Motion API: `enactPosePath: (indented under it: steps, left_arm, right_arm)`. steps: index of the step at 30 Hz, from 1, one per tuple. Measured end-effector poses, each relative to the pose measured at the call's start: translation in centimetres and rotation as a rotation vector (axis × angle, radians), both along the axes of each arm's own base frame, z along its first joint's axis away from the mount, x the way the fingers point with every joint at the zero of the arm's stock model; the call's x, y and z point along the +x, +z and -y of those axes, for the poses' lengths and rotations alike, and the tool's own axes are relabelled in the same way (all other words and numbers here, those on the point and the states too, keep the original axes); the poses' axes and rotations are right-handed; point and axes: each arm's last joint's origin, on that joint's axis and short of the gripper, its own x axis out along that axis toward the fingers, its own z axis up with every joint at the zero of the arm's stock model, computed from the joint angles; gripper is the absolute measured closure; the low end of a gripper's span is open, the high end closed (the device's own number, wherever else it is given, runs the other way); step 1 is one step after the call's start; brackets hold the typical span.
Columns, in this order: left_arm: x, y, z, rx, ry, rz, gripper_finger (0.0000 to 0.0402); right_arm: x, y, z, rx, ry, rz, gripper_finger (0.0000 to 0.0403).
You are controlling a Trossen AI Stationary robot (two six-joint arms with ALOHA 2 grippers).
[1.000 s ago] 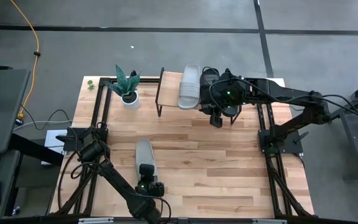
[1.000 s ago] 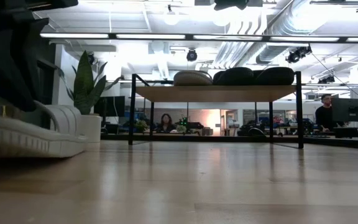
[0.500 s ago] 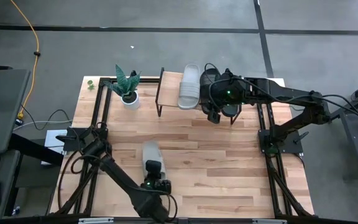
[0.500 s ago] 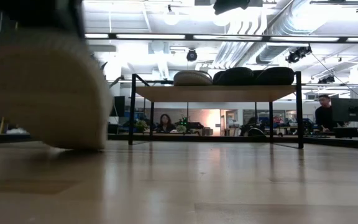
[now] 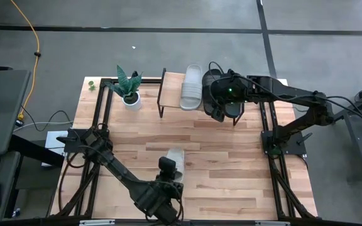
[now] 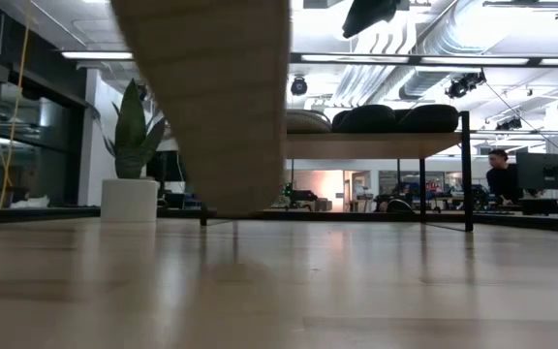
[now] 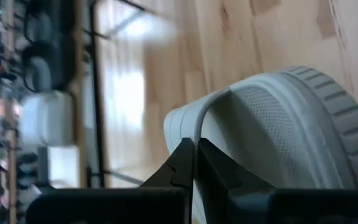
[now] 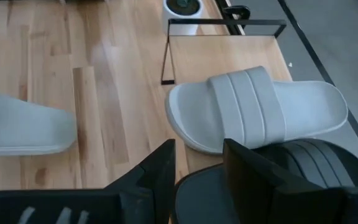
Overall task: Pick and place slides into the shelf
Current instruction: Put the gray slide on the shelf
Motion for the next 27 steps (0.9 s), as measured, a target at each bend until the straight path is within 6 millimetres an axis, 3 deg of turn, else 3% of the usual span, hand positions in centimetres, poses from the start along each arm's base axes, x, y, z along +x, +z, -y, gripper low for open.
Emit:
enactPosePath:
  steps: [13,21,27]
  left_arm:
    - [-1.6,7.3,-3.2,0.153,-0.043,0.154,0.0401]
    - [-2.3,10.1,-5.6,0.37,-0.03,0.193,0.0401]
    - [-1.7,10.8,-8.1,0.42,0.033,0.191,0.0401]
  right_arm:
    - [-0.1,-0.1,0.2,0.003,-0.006,-0.013,0.0276]
    - [-0.1,-0.1,0.2,0.003,-0.006,-0.014,0.0276]
    - [-0.1,-0.1,0.2,0.004,-0.006,-0.015,0.0276]
